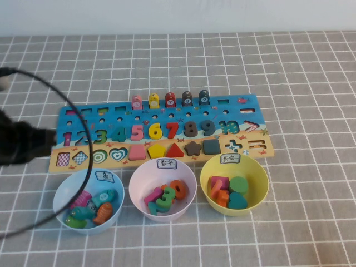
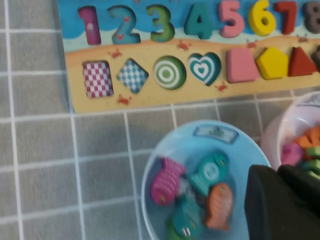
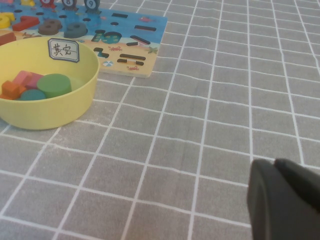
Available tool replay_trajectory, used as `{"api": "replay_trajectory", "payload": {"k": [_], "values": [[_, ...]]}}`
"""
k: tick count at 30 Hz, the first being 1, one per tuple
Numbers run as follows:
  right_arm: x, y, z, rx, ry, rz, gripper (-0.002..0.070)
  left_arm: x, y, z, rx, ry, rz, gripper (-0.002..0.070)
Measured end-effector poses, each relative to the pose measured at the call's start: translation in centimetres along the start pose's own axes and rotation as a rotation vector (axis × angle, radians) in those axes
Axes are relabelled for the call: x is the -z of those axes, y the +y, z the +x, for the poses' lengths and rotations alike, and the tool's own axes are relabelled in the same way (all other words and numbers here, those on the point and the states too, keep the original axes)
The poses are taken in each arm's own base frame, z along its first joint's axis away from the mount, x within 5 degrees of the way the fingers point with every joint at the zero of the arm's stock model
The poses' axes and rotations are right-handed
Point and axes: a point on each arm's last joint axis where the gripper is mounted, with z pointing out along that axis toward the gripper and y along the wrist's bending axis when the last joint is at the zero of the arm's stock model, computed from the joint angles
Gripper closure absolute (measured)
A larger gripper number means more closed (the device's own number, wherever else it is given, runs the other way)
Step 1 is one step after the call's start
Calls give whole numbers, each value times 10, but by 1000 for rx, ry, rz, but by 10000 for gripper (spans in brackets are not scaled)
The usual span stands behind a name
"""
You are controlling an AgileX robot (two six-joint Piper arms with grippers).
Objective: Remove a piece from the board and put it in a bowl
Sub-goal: Pick up the "number 4"
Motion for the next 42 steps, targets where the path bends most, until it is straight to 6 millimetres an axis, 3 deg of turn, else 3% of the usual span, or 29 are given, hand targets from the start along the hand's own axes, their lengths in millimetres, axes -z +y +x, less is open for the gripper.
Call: {"api": "replay_trajectory", "payload": {"k": [4,9,12,17,27,30,36,42], "values": [[0,0,0,0,0,0,694,-34,0,-34,-37,72,-7,675],[0,0,0,0,0,0,694,-77,-22,-74,-100,134,20,675],[0,0,0,0,0,0,694,-104,-37,-87,-139,232,16,675],[0,0,0,0,0,0,694,-134,-52,-97,-210,347,-87,676],[0,0,0,0,0,0,694,-150,-61,-113,-269,363,-119,663],[0,0,0,0,0,0,694,-152,-62,-114,-300,363,-107,601],[0,0,0,0,0,0,694,-159,-61,-115,-308,339,-104,404],[0,0,0,0,0,0,694,-174,-56,-113,-167,343,-166,352]]}}
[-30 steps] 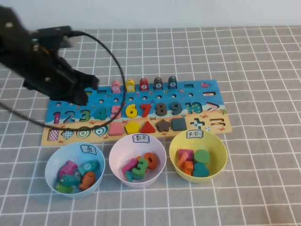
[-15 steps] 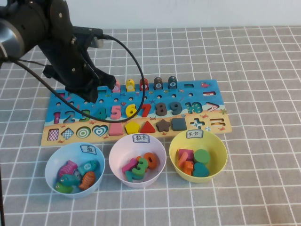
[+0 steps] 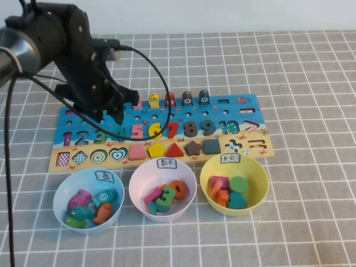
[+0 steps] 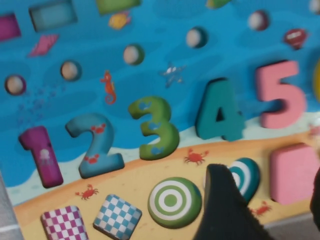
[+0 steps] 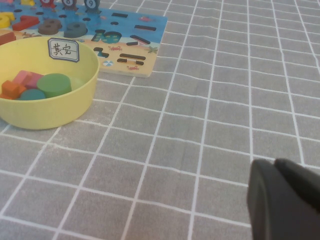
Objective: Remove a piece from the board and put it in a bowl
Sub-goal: Pick up the "number 4"
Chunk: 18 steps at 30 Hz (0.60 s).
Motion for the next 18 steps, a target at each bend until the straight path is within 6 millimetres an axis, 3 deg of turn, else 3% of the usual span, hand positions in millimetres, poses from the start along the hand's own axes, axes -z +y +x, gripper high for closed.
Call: {"api": "replay_trajectory", "payload": {"k": [5,18], "values": [[0,0,0,0,0,0,694,-22,1,0,30,41,-10,349],[0,0,0,0,0,0,694,-39,0,-7,31,50,-9,348]]}}
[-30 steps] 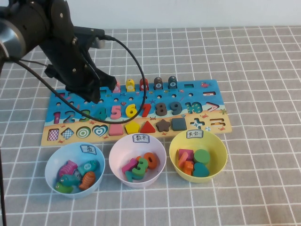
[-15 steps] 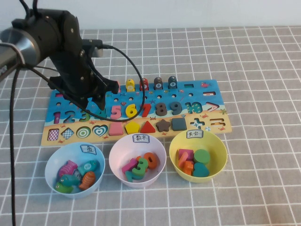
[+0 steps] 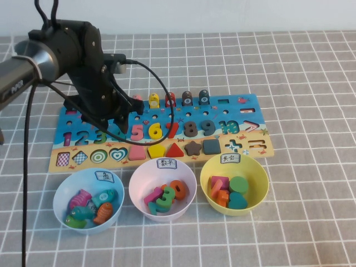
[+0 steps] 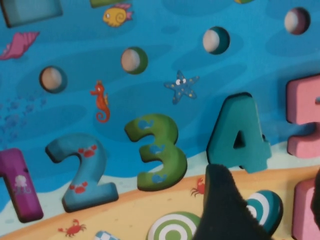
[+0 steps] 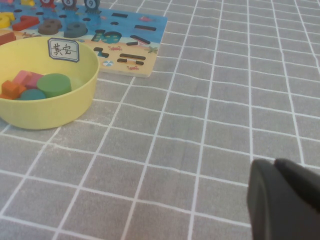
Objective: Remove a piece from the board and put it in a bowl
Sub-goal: Pick up the "number 4"
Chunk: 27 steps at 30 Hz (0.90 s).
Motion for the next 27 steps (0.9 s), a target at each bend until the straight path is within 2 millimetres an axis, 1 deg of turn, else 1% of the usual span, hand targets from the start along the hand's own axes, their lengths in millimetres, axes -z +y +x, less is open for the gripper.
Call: {"api": "replay_trajectory", "payload": {"k": [2,5,10,14,22,27], "values": [[0,0,0,0,0,0,694,-3,0,0,0,6,-1,342],[0,0,0,0,0,0,694,-8,0,-1,0,9,-1,312],[0,0,0,0,0,0,694,-8,0,-1,36,2,-5,293],[0,0,0,0,0,0,694,-9,0,-2,43,2,-6,291],[0,0,0,0,0,0,694,-23,1,-1,40,24,-14,293],[0,0,0,0,0,0,694,-26,3,-1,30,28,-32,293]]}}
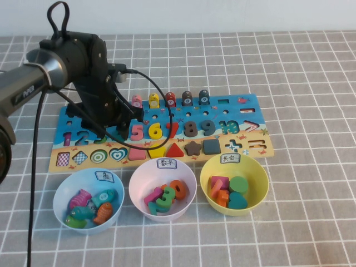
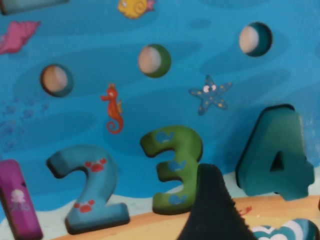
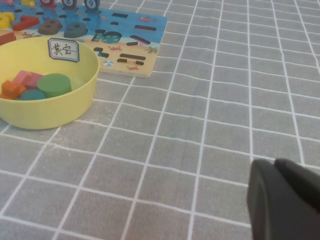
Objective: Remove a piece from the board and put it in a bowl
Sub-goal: Pick up the "number 4"
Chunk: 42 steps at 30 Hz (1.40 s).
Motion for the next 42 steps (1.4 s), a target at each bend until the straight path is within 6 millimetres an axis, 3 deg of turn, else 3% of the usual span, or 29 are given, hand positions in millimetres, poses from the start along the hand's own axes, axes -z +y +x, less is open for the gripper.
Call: {"api": "replay_trajectory", "payload": {"k": [33,42], "values": [[0,0,0,0,0,0,694,0,0,-3,7,-38,3,293],[0,0,0,0,0,0,694,-8,0,-2,6,-13,-1,293]]}}
